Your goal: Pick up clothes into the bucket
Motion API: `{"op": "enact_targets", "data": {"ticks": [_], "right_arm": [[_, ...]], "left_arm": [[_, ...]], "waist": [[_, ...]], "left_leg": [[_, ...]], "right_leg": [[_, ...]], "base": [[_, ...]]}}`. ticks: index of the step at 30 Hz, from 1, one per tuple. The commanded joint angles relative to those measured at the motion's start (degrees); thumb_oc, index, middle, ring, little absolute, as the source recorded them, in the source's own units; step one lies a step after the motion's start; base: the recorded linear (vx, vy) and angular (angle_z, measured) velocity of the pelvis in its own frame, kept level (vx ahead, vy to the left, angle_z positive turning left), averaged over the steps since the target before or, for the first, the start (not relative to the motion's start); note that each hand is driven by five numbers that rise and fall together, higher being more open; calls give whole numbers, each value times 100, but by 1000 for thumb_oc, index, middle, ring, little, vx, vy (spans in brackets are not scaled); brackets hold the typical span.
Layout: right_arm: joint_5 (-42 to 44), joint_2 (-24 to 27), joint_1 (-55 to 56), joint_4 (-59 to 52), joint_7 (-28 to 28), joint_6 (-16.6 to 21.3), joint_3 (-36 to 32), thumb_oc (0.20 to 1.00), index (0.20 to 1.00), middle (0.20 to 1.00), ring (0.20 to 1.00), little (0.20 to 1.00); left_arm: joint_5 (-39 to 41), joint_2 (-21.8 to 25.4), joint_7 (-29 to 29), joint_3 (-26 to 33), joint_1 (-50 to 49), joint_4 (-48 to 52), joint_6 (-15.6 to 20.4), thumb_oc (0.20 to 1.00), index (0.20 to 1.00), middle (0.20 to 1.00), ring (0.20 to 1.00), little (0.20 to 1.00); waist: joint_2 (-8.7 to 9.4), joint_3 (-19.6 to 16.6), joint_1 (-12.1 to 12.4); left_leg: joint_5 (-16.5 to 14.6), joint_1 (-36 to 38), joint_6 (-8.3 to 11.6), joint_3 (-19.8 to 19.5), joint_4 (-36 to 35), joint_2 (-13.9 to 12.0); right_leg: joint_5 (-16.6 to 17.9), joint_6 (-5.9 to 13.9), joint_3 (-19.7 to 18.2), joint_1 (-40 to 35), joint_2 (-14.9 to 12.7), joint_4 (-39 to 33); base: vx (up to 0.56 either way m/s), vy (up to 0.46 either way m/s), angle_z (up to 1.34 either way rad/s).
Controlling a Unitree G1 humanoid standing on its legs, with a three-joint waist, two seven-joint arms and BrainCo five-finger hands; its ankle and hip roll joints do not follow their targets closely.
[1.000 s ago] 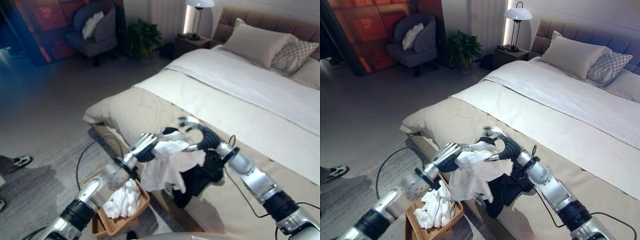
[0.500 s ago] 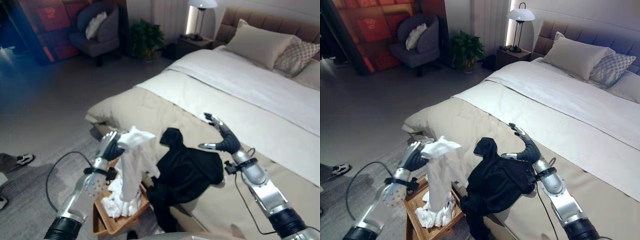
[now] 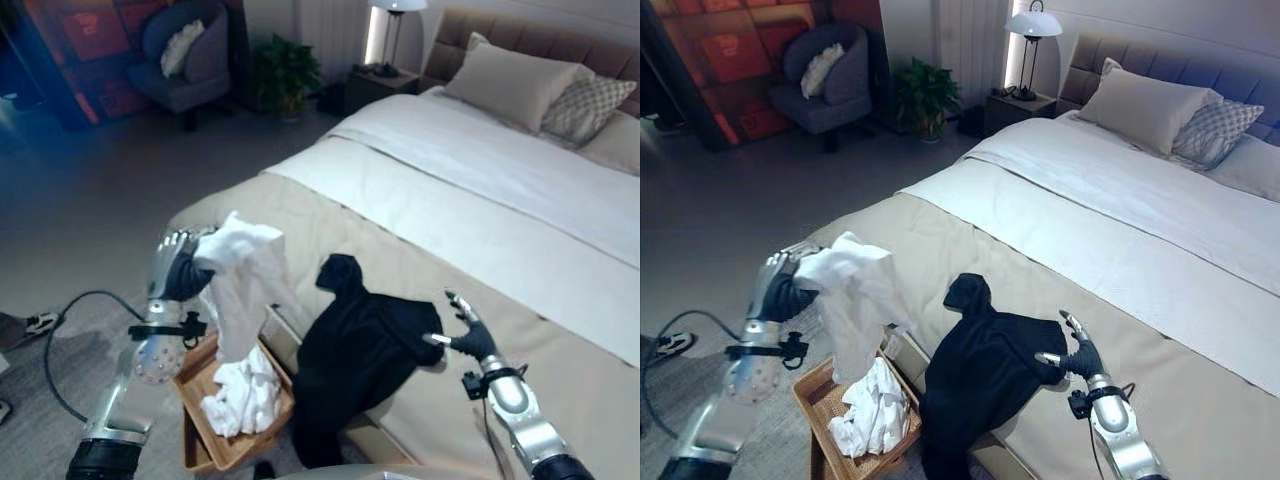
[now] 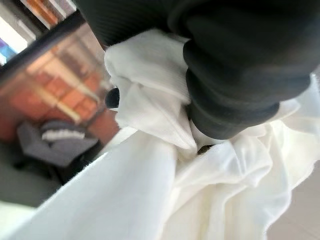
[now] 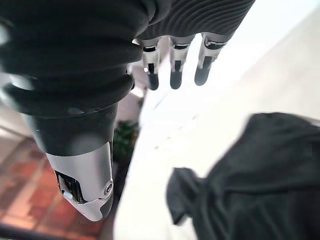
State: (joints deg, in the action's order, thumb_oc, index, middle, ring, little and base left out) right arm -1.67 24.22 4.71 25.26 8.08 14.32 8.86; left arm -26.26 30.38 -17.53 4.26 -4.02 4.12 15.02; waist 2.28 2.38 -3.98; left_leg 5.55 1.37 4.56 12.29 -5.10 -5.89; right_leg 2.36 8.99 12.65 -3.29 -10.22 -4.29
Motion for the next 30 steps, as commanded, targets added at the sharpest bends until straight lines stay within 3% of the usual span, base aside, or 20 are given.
{"op": "enact_targets", "data": {"ticks": [1,10,17,22,23,24,26,30], "right_arm": [[-105,-93,-543,35,252,76,-158,1000,1000,1000,1000,1000],[-90,-391,-772,1172,799,-26,-356,1000,1000,1000,1000,1000],[89,-426,-931,1384,967,4,-373,1000,1000,1000,1000,1000],[167,-341,-1061,1143,1221,133,-424,1000,1000,1000,1000,1000],[201,-274,-1097,1024,1233,200,-403,1000,1000,1000,1000,1000],[203,-273,-1114,1029,1232,202,-415,1000,1000,1000,1000,1000],[263,-168,-1101,856,1143,278,-328,1000,1000,1000,1000,1000],[149,-97,-1122,958,1119,305,-189,1000,1000,1000,1000,1000]], "left_arm": [[-119,348,-315,508,113,214,21,200,200,200,200,200],[226,79,-190,764,-1010,122,136,200,200,200,200,200],[479,-173,-244,235,-1030,-1267,123,200,200,200,200,200],[310,-134,-738,-229,-286,-2200,-100,200,200,200,200,200],[317,-40,-935,-324,22,-2309,-126,200,200,200,200,200],[316,-39,-949,-336,59,-2336,-119,200,200,200,200,200],[352,76,-1139,-382,400,-2259,-128,200,200,200,200,200],[411,107,-1364,-404,737,-2235,-119,200,200,200,200,200]], "waist": [[231,153,-19],[261,271,197],[332,344,292],[440,874,262],[458,1194,229],[459,1196,230],[469,1576,178],[428,1691,104]], "left_leg": [[-610,357,-88,-28,183,98],[-624,260,-116,-185,259,106],[-587,146,-103,-293,308,89],[-500,-334,-107,-414,541,48],[-484,-646,-136,-468,781,18],[-498,-693,-138,-475,826,19],[-504,-1264,-177,-558,1267,-8],[-615,-2074,-202,-631,1851,-3]], "right_leg": [[630,266,-236,520,-312,294],[584,243,-74,454,-342,350],[527,229,39,477,-339,449],[507,204,110,920,-348,781],[509,169,74,1246,-392,1036],[496,166,71,1289,-401,1076],[475,100,6,1841,-491,1499],[378,52,-50,2512,-579,1921]], "base": [[0,0,0],[0,5,4],[-26,-5,17],[-221,-13,10],[-294,0,14],[-293,18,13],[-263,43,10],[-202,62,7]]}}
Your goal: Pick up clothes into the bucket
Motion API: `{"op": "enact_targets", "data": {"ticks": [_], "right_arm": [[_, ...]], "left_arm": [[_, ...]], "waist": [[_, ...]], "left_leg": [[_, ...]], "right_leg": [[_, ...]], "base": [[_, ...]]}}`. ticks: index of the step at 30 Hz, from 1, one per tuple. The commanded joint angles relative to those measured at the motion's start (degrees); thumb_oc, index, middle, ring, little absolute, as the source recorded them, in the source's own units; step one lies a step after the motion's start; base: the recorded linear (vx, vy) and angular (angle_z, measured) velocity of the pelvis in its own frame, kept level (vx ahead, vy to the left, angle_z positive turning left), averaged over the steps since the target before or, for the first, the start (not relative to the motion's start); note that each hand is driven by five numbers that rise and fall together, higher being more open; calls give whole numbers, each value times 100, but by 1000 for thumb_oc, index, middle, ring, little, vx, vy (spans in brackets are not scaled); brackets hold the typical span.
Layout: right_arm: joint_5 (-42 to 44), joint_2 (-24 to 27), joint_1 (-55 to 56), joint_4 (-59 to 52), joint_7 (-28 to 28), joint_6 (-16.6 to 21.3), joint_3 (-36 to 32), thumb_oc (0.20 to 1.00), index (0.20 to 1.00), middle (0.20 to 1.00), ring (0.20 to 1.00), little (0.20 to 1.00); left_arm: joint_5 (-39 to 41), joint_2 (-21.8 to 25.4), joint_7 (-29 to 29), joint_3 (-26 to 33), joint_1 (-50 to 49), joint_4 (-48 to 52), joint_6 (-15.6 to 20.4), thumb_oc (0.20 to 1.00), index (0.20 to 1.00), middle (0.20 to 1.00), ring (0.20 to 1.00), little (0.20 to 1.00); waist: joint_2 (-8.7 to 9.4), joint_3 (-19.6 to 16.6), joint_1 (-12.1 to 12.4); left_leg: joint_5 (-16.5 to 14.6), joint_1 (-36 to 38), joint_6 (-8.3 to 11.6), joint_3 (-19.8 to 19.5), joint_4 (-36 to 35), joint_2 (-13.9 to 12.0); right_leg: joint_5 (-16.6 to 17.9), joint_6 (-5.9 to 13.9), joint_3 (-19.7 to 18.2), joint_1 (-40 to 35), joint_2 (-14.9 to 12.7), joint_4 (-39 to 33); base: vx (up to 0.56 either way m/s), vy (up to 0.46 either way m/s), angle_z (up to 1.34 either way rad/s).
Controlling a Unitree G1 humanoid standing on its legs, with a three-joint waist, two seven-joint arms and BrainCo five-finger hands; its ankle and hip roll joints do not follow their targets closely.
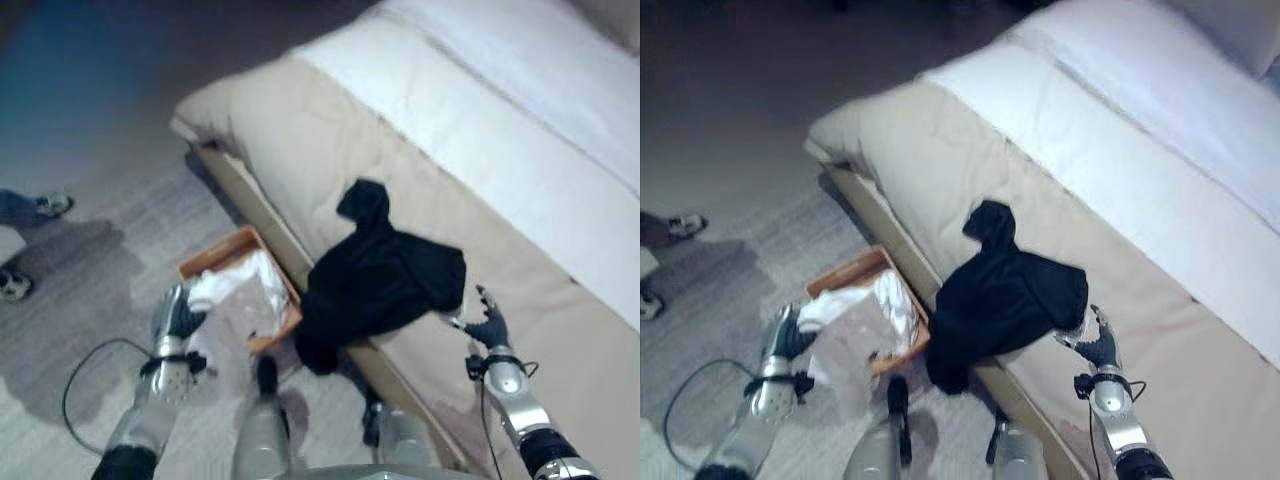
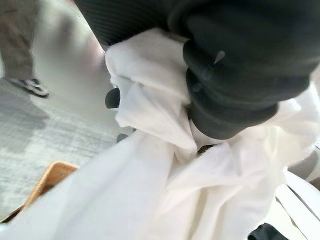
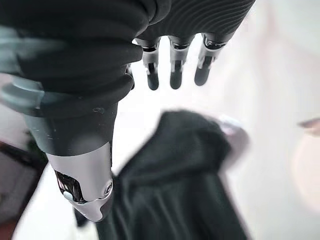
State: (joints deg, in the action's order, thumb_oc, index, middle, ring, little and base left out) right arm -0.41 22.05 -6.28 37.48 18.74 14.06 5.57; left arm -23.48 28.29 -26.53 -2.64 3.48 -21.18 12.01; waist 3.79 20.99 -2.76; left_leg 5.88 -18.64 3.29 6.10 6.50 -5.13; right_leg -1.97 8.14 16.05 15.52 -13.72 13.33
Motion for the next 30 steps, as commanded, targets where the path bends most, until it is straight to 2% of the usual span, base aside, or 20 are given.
{"op": "enact_targets", "data": {"ticks": [1,6,13,14,19,23,27,28,29,30], "right_arm": [[-13,123,-14,-205,61,336,179,1000,1000,1000,1000,1000],[42,23,-60,-92,209,367,331,1000,1000,1000,1000,1000],[36,-68,-70,-179,249,413,512,1000,1000,1000,1000,1000],[44,-52,-119,-206,263,464,585,1000,1000,1000,1000,1000],[49,-19,-176,-358,287,523,664,1000,1000,1000,1000,1000],[66,18,-189,-336,299,504,697,1000,1000,1000,1000,1000],[90,24,-220,-294,290,499,760,1000,1000,1000,1000,1000],[106,28,-230,-299,290,511,782,1000,1000,1000,1000,1000],[123,41,-247,-307,294,526,804,1000,1000,1000,1000,1000],[125,40,-249,-309,295,529,798,1000,1000,1000,1000,1000]], "left_arm": [[161,332,-541,302,82,351,191,200,200,200,200,200],[234,313,-915,413,445,667,96,200,200,200,200,200],[86,289,-1373,616,586,646,-95,200,200,200,200,200],[52,361,-1579,629,741,456,-180,200,200,200,200,200],[-3,545,-1892,708,1125,120,-449,200,200,200,200,200],[97,945,-2011,645,1798,-237,-616,200,200,200,200,200],[291,1076,-2067,606,2098,-356,-557,200,200,200,200,200],[333,1107,-2059,556,2173,-382,-538,200,200,200,200,200],[354,1155,-2054,505,2228,-391,-522,200,200,200,200,200],[357,1158,-2058,498,2240,-396,-517,200,200,200,200,200]], "waist": [[269,-112,-43],[155,-106,-150],[149,-28,-165],[166,22,-178],[239,91,-209],[308,180,-303],[357,225,-370],[340,209,-377],[352,217,-389],[379,249,-395]], "left_leg": [[-597,-248,-84,-31,739,-57],[-613,-1122,-75,-108,1039,-45],[-642,-1388,-78,-113,1074,2],[-623,-1479,-81,-103,1071,4],[-598,-1620,-105,-26,1042,19],[-609,-1663,-123,-26,1066,-8],[-616,-1638,-121,-24,1032,-28],[-778,-1598,-81,-76,1046,-51],[-790,-1635,-90,-75,1080,-54],[-639,-1706,-130,-20,1091,-34]], "right_leg": [[861,129,-393,782,-249,177],[868,130,-454,1556,-355,401],[912,142,-473,1843,-432,475],[945,151,-508,1969,-419,468],[1014,164,-553,2138,-390,408],[1058,185,-531,2164,-391,398],[1085,206,-535,2164,-377,363],[952,279,-604,2145,-332,416],[950,275,-622,2170,-321,430],[1085,204,-579,2217,-355,393]], "base": [[-82,41,1],[-86,57,9],[-33,26,3],[-52,22,20],[-40,18,2],[-1,-1,-5],[25,-3,0],[95,-9,-2],[0,0,0],[-80,-1,-4]]}}
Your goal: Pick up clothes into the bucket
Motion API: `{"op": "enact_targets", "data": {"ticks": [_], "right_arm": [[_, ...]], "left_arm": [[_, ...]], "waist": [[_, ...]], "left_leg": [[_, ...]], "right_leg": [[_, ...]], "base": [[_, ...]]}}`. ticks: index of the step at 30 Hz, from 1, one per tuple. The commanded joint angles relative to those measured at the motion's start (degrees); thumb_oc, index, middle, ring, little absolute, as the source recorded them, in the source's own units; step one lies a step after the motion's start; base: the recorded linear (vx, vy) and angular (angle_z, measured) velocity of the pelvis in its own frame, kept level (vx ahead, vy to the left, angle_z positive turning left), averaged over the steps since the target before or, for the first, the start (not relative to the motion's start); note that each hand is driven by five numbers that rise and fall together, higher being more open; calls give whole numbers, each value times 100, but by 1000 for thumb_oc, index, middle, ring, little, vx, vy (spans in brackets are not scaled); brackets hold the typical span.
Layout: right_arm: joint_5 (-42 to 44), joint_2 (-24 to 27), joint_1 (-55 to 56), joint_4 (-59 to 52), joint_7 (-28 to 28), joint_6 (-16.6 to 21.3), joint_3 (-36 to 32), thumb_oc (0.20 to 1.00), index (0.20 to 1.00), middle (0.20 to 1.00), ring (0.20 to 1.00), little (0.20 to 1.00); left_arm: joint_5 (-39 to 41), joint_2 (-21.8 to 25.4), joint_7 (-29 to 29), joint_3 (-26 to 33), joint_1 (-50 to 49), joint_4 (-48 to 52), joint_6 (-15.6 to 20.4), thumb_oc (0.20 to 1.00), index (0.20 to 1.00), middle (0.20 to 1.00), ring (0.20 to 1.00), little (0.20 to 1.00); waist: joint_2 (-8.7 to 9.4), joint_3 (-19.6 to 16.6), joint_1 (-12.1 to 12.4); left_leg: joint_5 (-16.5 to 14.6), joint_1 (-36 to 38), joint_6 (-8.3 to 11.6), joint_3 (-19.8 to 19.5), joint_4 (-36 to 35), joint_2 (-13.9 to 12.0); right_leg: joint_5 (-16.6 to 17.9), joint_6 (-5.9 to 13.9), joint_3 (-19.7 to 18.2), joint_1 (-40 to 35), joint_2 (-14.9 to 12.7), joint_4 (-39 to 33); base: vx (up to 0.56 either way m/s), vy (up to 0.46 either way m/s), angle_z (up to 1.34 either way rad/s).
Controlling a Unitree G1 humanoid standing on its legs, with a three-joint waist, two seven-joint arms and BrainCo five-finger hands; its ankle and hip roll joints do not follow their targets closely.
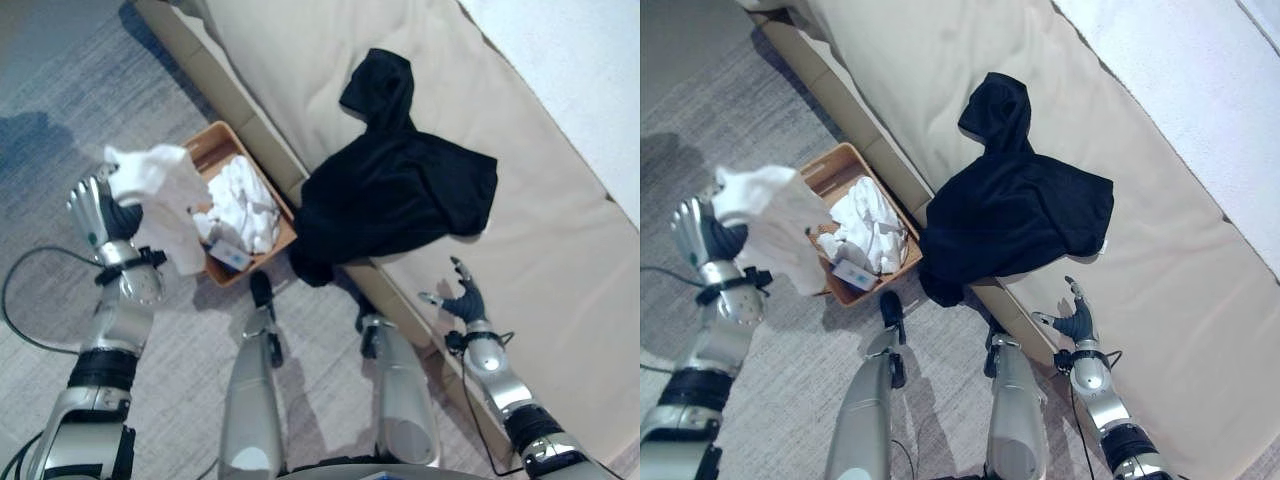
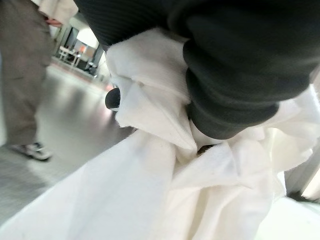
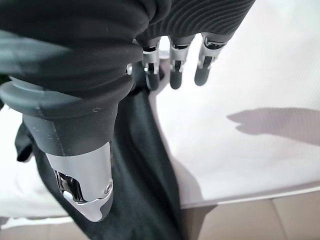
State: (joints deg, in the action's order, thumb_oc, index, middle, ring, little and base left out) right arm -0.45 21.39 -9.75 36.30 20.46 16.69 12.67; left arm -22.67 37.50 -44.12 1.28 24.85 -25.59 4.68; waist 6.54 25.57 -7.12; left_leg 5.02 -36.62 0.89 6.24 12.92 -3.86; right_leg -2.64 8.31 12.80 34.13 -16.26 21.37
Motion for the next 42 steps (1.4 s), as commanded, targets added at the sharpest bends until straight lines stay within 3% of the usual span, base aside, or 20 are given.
{"op": "enact_targets", "data": {"ticks": [1,2,9,15,23,24,30,35,42], "right_arm": [[175,103,31,-154,135,300,128,1000,1000,1000,1000,1000],[187,96,12,-162,132,320,157,1000,1000,1000,1000,1000],[192,87,-27,-293,235,379,221,1000,1000,1000,1000,1000],[222,165,38,-350,362,483,237,1000,1000,1000,1000,1000],[230,237,11,-390,442,557,273,1000,1000,1000,1000,1000],[220,240,15,-379,455,573,287,1000,1000,1000,1000,1000],[151,256,160,-393,466,497,186,1000,1000,1000,1000,1000],[94,279,356,-396,393,465,155,1000,1000,1000,1000,1000],[164,346,427,-408,240,515,251,1000,1000,1000,1000,1000]], "left_arm": [[293,278,-285,13,149,-79,256,200,200,200,200,200],[276,258,-267,-50,149,-90,258,200,200,200,200,200],[616,-262,-263,-364,108,-946,307,200,200,200,200,200],[829,-435,-311,-724,301,-1764,283,200,200,200,200,200],[849,-277,-358,-976,672,-2353,209,200,200,200,200,200],[942,-253,-318,-947,730,-2653,251,200,200,200,200,200],[1284,-114,-583,-479,858,-2007,72,200,200,200,200,200],[1397,220,-1202,161,958,-1519,-167,200,200,200,200,200],[1211,450,-1370,172,975,-1740,-327,200,200,200,200,200]], "waist": [[121,-196,12],[101,-214,7],[147,-133,-152],[105,-222,-266],[87,-357,-381],[98,-386,-404],[60,-466,-395],[101,-603,-377],[154,-740,-417]], "left_leg": [[-588,9,92,-32,528,-165],[-774,18,118,-83,585,-186],[-1055,-557,19,-62,1278,-249],[-1271,-1224,-22,-131,1983,-294],[-1295,-1738,-28,-185,2210,-346],[-1272,-1788,-27,-177,2210,-362],[-1221,-1864,-19,-206,2016,-346],[-1155,-1860,-3,-257,1749,-329],[-1115,-1818,29,-266,1582,-333]], "right_leg": [[1137,172,-299,425,-80,-389],[987,239,-364,435,-35,-319],[871,173,-585,1014,64,125],[674,104,-734,1610,110,712],[634,82,-794,2126,127,964],[643,75,-802,2180,134,971],[669,109,-766,2292,124,866],[716,151,-689,2287,112,675],[763,179,-657,2262,120,528]], "base": [[-1,5,-5],[86,4,-5],[4,11,-8],[4,3,-15],[1,-4,3],[0,0,0],[7,-12,-4],[13,-29,4],[14,-13,-4]]}}
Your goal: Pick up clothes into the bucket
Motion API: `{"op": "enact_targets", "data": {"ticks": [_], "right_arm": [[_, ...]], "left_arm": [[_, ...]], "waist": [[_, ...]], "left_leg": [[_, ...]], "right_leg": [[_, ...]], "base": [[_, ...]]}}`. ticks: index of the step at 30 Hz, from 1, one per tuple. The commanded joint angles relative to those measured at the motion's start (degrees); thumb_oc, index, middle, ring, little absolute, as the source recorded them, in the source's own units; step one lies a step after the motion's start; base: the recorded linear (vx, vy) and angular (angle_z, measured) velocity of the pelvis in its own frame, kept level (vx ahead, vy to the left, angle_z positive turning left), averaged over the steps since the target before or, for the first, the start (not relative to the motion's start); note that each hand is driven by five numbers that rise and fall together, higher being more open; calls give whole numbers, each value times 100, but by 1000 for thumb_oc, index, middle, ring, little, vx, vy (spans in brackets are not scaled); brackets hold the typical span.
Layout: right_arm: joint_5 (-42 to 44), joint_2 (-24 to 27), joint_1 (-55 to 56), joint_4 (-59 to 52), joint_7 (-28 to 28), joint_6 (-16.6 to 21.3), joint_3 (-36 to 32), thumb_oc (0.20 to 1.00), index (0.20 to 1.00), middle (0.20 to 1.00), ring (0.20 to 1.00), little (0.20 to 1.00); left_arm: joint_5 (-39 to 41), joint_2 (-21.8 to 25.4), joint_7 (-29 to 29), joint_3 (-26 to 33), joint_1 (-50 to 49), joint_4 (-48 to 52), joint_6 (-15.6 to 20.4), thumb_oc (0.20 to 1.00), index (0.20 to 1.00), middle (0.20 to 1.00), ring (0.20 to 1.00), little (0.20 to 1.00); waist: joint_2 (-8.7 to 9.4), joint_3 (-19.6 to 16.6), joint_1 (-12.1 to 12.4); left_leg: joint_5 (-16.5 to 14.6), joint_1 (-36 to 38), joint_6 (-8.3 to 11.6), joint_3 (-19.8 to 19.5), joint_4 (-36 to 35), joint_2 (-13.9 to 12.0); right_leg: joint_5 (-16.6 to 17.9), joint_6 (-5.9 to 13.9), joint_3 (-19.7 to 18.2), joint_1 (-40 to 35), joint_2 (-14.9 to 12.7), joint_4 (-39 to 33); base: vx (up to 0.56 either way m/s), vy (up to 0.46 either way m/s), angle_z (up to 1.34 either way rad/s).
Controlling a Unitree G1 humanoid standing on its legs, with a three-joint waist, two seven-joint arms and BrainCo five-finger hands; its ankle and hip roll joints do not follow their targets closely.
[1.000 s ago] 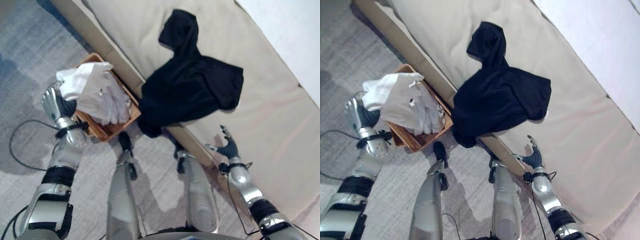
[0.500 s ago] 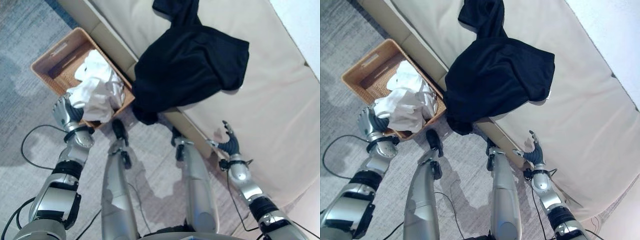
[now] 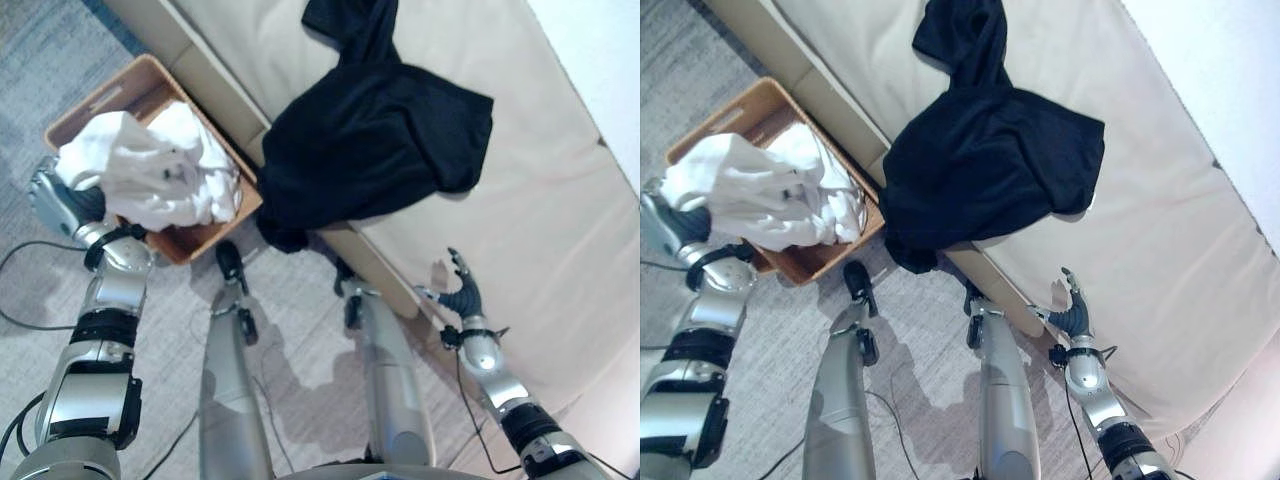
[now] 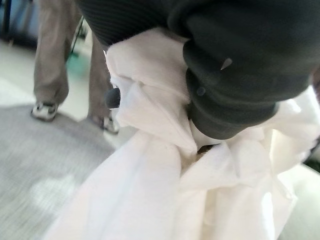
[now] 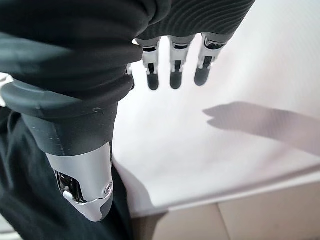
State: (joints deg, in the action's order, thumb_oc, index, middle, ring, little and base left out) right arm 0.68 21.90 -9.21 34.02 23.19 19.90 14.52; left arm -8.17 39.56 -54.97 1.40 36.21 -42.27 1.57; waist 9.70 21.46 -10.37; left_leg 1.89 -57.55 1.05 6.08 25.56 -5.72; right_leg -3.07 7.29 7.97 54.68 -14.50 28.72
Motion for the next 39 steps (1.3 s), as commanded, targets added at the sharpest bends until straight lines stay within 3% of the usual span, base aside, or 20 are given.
{"op": "enact_targets", "data": {"ticks": [1,8,11,12,13,25,27,31,32,35,36,39], "right_arm": [[70,286,372,-166,-48,198,74,1000,1000,1000,1000,1000],[153,251,281,-257,-47,244,91,1000,1000,1000,1000,1000],[174,287,302,-399,-41,221,3,1000,1000,1000,1000,1000],[174,288,302,-400,-42,220,-1,1000,1000,1000,1000,1000],[162,298,306,-399,-37,197,-47,1000,1000,1000,1000,1000],[118,332,406,-349,-97,143,-181,1000,1000,1000,1000,1000],[158,277,426,-179,-87,142,-209,1000,1000,1000,1000,1000],[206,206,365,180,-22,85,-260,1000,1000,1000,1000,1000],[220,208,337,348,4,-5,-375,1000,1000,1000,1000,1000],[249,192,333,372,-12,-62,-449,1000,1000,1000,1000,1000],[279,174,343,405,-115,-164,-571,1000,1000,1000,1000,1000],[202,152,184,569,-293,-272,-560,1000,1000,1000,1000,1000]], "left_arm": [[-305,208,-230,110,-140,-48,-60,200,200,200,200,200],[-269,-119,-102,22,-215,-245,-27,200,200,200,200,200],[-101,-293,279,-63,-214,-154,102,200,200,200,200,200],[-99,-292,283,-65,-208,-156,103,319,319,319,319,319],[-29,-331,465,-66,-241,-107,156,1000,1000,1000,1000,1000],[839,-726,773,139,-408,14,883,1000,1000,1000,1000,1000],[1077,-1003,720,172,-603,322,1248,1000,1000,1000,1000,1000],[1144,-1302,931,-24,-1085,1066,1617,1000,1000,1000,1000,1000],[1416,-1419,1430,-137,-1569,1578,1966,1000,1000,1000,1000,1000],[1703,-1486,1838,-182,-1794,1718,2172,1000,1000,1000,1000,1000],[2457,-1634,2748,-272,-2214,1865,2429,1000,1000,1000,1000,1000],[3080,-1759,3795,-630,-2877,2369,2481,1000,1000,1000,1000,1000]], "waist": [[-155,-342,-93],[-70,-331,-136],[-49,-280,-178],[-51,-279,-174],[-59,-255,-175],[-169,-388,-150],[-160,-488,-78],[-171,-453,84],[-160,-374,171],[-164,-334,216],[-170,-355,284],[-224,-432,400]], "left_leg": [[-793,291,11,-256,278,-149],[-823,288,1,-199,292,-175],[-819,242,-9,-175,314,-182],[-820,239,-9,-175,316,-183],[-826,231,-17,-164,328,-182],[-785,543,-24,-123,161,-142],[-682,1078,22,-107,-225,-106],[-572,1790,62,-109,-635,-20],[-326,2245,44,-46,-911,53],[-294,2573,64,-22,-1075,69],[-267,3067,88,29,-1309,91],[-205,3666,122,79,-1650,118]], "right_leg": [[813,283,-176,198,-56,-226],[851,277,-232,229,-1,-277],[872,273,-258,265,26,-286],[872,274,-258,268,27,-285],[875,272,-264,280,29,-281],[906,283,-241,117,22,-279],[985,339,-159,-336,-5,-450],[1105,387,-56,-1033,-30,-705],[1326,335,27,-1518,-101,-982],[1348,340,32,-1812,-92,-1107],[1391,354,68,-2304,-75,-1362],[1435,365,120,-2929,-49,-1773]], "base": [[4,16,10],[-1,5,3],[0,0,0],[-10,18,-6],[-3,19,-8],[0,9,-3],[9,-5,2],[48,0,4],[0,0,0],[67,32,5],[131,12,-2],[130,-10,0]]}}
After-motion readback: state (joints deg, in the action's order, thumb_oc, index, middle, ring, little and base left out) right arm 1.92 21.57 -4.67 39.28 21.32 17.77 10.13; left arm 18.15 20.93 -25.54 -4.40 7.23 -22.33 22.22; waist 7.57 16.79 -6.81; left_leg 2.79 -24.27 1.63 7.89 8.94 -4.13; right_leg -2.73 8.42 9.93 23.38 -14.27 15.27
